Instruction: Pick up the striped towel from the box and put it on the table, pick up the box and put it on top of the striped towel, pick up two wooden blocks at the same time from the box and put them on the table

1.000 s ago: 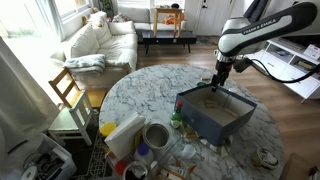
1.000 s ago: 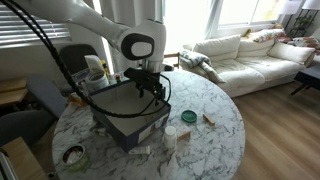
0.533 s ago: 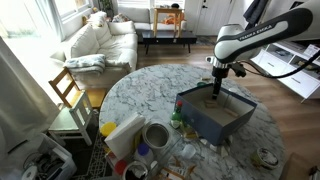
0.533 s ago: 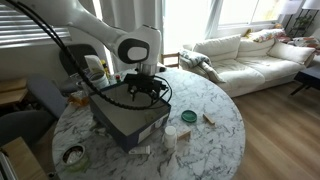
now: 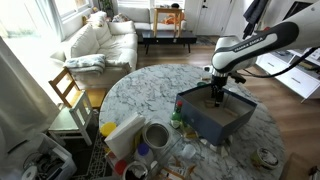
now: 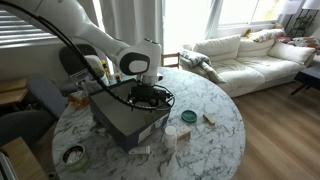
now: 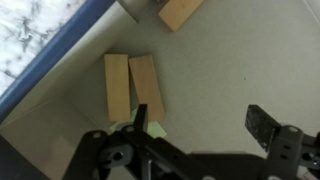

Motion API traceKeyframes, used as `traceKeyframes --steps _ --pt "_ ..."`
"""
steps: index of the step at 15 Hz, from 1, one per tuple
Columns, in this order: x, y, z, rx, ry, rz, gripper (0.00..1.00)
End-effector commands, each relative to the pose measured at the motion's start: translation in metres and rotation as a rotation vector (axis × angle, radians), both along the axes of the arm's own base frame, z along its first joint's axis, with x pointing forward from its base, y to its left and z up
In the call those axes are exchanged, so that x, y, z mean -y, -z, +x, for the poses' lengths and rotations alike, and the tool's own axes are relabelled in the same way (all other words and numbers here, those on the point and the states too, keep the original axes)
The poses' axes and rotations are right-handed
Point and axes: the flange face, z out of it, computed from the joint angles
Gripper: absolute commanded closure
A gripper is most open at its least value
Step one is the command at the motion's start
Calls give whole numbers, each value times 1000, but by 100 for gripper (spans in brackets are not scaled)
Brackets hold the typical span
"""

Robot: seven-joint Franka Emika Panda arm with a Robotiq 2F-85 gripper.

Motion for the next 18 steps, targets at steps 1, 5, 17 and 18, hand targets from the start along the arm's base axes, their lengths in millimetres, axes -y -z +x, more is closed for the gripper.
traceKeyframes --steps 1,5,17,18 --pt "0 -1 1 -1 -2 0 0" --pt "3 0 6 28 -43 11 0" --pt "19 36 11 100 -166 -21 0" --pt "21 40 11 100 -164 -20 0"
